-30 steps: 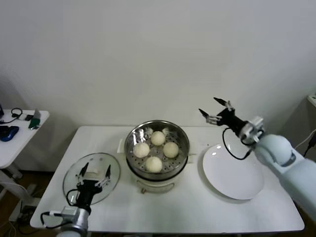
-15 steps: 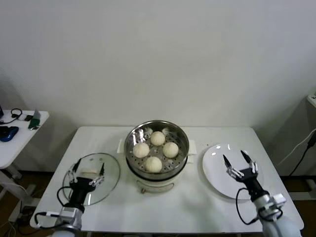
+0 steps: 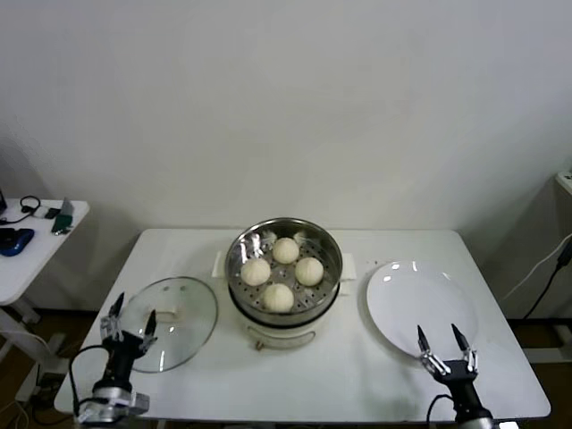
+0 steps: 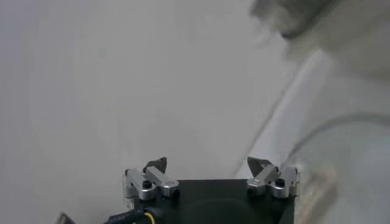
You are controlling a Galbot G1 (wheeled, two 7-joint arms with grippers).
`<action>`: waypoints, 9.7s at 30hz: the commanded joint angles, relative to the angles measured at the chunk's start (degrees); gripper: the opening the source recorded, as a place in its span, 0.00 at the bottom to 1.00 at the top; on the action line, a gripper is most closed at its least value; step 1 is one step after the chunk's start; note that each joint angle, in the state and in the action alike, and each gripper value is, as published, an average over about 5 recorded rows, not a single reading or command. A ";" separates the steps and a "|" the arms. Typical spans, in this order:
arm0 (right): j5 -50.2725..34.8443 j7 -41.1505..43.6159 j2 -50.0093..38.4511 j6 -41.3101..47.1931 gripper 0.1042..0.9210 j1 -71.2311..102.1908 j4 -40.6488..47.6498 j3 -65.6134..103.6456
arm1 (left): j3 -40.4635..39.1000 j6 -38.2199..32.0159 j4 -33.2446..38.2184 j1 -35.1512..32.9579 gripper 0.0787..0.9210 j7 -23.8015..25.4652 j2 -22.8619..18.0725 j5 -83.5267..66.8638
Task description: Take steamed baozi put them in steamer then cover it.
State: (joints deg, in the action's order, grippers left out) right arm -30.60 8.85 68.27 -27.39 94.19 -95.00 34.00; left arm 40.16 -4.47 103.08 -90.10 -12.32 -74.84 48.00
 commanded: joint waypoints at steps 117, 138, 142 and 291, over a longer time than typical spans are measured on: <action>12.29 -3.59 2.06 2.08 0.88 5.80 -3.39 1.66 | -39.94 38.43 10.28 32.08 0.07 29.06 -3.98 33.73; 11.56 -3.78 1.83 1.32 0.88 4.77 -1.04 1.48 | -42.86 35.84 2.35 30.61 0.07 27.12 -14.90 45.34; 11.55 -3.82 2.00 1.34 0.88 4.60 -0.82 1.47 | -42.75 35.63 2.13 29.84 0.07 27.14 -14.78 46.17; 9.97 -9.73 1.86 3.80 0.88 -0.21 -1.73 -0.42 | -7.88 -19.30 -3.87 -3.60 0.88 14.04 -1.75 -65.14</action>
State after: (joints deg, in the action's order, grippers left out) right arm -20.70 -0.84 70.03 -23.51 94.04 -96.67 33.54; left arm 32.33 -23.49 99.47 -93.63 1.68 -76.64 -17.09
